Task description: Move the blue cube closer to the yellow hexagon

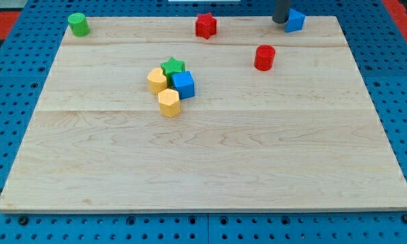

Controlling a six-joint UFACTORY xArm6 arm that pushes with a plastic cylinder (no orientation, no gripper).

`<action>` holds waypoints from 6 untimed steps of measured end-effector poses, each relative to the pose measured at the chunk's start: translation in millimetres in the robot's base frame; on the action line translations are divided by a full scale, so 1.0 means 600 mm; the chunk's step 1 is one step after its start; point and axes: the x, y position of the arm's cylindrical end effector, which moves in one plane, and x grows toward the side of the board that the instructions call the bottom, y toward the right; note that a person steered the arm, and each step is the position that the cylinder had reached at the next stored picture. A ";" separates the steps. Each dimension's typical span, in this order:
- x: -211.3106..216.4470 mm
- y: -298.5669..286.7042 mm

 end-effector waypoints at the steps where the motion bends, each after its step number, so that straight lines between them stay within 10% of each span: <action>1: 0.000 0.020; 6: 0.114 -0.042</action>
